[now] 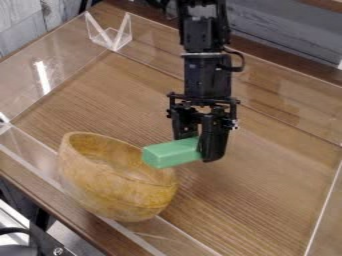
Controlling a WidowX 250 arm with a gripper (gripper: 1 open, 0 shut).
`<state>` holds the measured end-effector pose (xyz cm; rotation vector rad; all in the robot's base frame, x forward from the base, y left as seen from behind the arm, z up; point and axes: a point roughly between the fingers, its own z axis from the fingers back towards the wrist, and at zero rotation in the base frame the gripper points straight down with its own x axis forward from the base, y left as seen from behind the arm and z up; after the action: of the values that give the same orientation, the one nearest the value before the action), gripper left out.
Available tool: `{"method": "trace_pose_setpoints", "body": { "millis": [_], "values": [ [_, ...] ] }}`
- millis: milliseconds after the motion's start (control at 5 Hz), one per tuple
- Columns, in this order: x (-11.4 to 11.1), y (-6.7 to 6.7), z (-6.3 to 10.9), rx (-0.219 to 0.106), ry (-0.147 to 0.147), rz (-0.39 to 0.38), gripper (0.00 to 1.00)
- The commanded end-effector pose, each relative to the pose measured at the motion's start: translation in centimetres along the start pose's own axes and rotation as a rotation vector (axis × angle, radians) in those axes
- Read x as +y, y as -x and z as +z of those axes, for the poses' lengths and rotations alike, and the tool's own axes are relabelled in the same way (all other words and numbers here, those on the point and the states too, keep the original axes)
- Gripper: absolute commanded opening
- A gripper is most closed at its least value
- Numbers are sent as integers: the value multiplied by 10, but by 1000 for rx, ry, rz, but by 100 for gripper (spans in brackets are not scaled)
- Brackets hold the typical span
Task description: Remove the green block from inside the brown bowl and put it on the table
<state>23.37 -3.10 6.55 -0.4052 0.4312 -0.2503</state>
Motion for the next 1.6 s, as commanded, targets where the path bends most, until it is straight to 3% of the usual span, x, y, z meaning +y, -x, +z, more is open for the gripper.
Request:
{"method": "trace_pose_setpoints", "body": {
  "millis": [0, 1400],
  "values": [
    [3, -2, 9, -45, -6, -10, 0],
    [20, -8, 8, -85, 29, -27, 0]
  ]
}}
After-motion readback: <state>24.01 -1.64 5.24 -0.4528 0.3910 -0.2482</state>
